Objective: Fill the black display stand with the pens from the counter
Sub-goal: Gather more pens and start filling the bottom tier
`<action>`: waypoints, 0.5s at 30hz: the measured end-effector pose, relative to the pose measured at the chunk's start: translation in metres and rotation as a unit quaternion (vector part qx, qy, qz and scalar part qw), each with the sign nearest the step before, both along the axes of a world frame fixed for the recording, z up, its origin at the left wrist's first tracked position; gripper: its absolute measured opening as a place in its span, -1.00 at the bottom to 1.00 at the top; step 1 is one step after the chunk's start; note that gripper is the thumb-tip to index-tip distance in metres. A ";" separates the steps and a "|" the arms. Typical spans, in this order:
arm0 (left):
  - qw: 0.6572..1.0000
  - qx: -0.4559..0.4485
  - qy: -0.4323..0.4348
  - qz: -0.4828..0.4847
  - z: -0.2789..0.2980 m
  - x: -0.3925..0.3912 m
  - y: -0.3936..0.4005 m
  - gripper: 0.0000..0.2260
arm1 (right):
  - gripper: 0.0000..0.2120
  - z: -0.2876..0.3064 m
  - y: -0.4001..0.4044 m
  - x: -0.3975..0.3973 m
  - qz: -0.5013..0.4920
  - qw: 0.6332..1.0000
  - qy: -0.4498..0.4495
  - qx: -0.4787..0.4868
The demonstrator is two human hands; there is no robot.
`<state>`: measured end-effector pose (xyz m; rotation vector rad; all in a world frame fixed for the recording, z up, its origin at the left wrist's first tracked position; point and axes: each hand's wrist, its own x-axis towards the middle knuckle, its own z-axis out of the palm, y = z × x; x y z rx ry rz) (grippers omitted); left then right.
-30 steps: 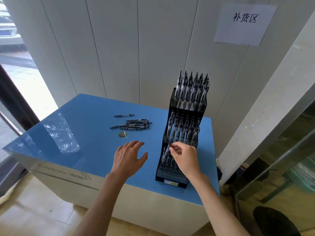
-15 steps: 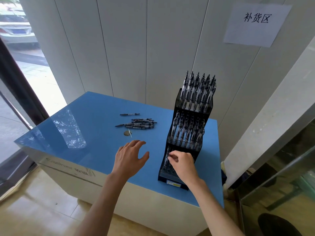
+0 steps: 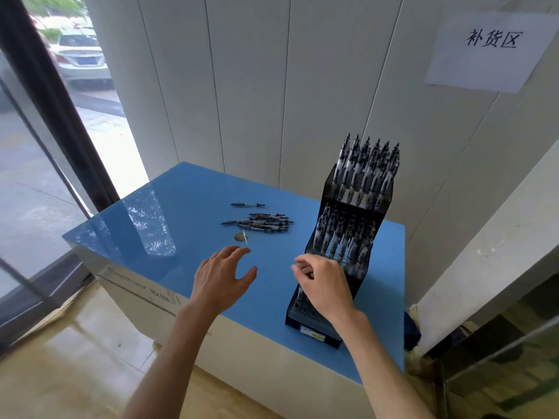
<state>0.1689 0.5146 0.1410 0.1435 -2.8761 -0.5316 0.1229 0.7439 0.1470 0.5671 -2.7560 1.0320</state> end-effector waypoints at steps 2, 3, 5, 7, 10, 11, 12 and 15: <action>1.000 -0.015 -0.002 0.017 0.005 0.005 -0.010 -0.51 | -0.68 0.012 -0.009 0.000 0.036 0.999 -0.008 0.033; 0.999 -0.021 -0.003 0.027 0.008 0.008 -0.015 -0.48 | -0.64 0.016 -0.014 0.000 0.053 0.997 -0.014 0.047; 0.998 -0.026 -0.001 0.048 0.016 0.016 -0.029 -0.41 | -0.60 0.020 -0.025 -0.003 0.076 0.995 -0.017 0.064; 0.997 -0.033 0.002 0.068 0.023 0.022 -0.045 -0.37 | -0.58 0.020 -0.038 -0.007 0.088 0.993 -0.015 0.074; 0.995 -0.046 0.005 0.093 0.032 0.030 -0.074 -0.40 | -0.58 0.018 -0.061 -0.011 0.100 0.991 -0.017 0.085; 0.994 -0.048 0.005 0.101 0.034 0.032 -0.084 -0.38 | -0.58 0.017 -0.068 -0.013 0.105 0.990 -0.017 0.090; 0.993 -0.049 0.005 0.109 0.036 0.035 -0.096 -0.37 | -0.58 0.015 -0.077 -0.014 0.110 0.989 -0.018 0.094; 0.991 -0.046 0.011 0.125 0.038 0.044 -0.133 -0.34 | -0.59 0.010 -0.099 -0.019 0.113 0.988 -0.026 0.103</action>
